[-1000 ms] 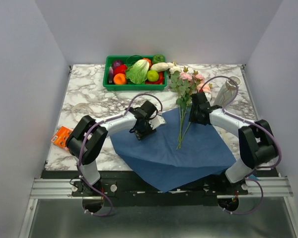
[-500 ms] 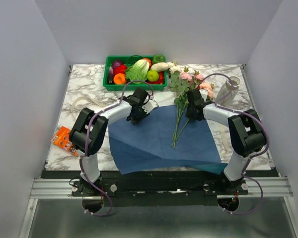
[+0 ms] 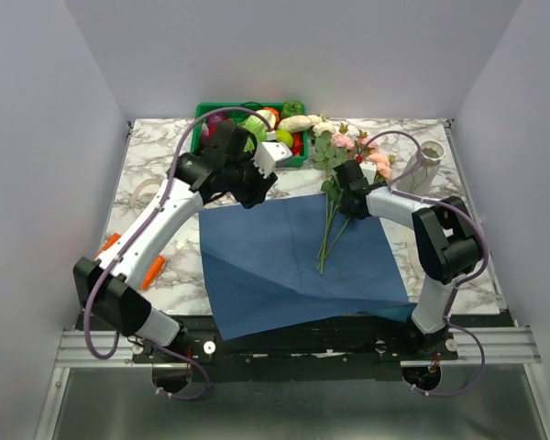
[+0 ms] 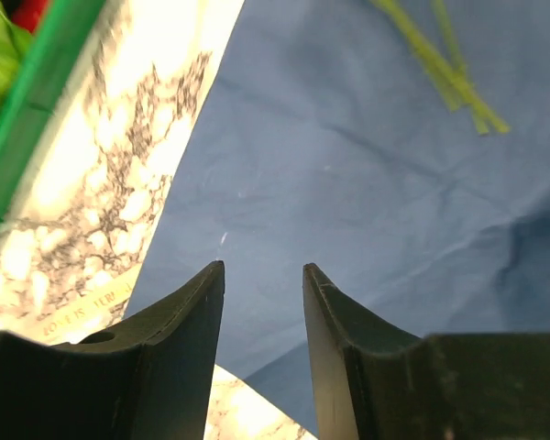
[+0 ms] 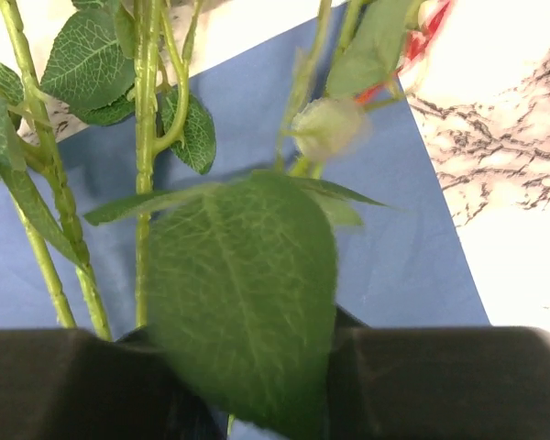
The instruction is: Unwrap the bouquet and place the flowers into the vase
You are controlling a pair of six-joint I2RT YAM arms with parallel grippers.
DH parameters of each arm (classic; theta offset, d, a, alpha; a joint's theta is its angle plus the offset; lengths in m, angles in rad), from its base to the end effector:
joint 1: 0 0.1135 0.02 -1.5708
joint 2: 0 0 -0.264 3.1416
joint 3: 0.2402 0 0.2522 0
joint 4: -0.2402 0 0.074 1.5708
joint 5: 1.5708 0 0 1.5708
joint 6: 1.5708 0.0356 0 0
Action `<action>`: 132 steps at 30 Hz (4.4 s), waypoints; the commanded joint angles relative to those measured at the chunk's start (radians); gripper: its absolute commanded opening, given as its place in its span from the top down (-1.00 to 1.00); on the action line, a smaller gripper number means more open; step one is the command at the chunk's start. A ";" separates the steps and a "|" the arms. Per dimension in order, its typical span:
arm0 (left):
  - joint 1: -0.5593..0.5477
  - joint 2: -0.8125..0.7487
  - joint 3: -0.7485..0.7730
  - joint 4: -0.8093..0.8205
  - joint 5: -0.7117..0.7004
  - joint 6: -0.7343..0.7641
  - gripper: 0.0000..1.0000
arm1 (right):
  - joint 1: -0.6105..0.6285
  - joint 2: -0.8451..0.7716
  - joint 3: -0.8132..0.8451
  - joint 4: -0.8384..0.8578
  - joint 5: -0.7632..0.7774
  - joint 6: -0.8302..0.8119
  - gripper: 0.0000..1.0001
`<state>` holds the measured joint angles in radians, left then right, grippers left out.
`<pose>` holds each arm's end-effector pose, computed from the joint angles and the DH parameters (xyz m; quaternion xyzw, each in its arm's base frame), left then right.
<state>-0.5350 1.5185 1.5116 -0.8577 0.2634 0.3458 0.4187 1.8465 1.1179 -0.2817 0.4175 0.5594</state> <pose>0.2722 -0.1721 0.3530 0.4376 0.8221 -0.1551 0.3296 0.3450 0.1377 0.1590 0.1233 0.9338 -0.0487 0.3324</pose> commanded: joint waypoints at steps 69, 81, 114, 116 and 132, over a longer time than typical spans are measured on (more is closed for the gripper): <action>0.104 -0.254 -0.047 -0.122 0.100 0.085 -0.04 | -0.218 -0.283 0.181 1.716 0.357 -1.296 0.99; 0.125 -0.219 -0.031 -0.115 0.109 0.104 -0.04 | -0.278 -0.207 0.198 1.748 0.303 -1.294 0.98; 0.141 -0.199 0.045 -0.152 0.137 0.087 -0.04 | -0.107 -0.437 -0.319 1.717 0.498 -1.152 0.01; 0.141 -0.211 0.044 -0.153 0.137 0.085 -0.04 | -0.107 -0.486 -0.322 1.653 0.535 -1.095 -0.24; 0.141 -0.281 0.012 -0.155 0.134 0.091 -0.04 | -0.109 -0.619 -0.149 0.683 0.391 -0.573 -0.65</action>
<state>-0.3992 1.2694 1.5311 -0.9962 0.3756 0.4404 0.3080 1.2198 0.8925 0.7158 0.8619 -0.1669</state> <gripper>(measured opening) 0.522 0.819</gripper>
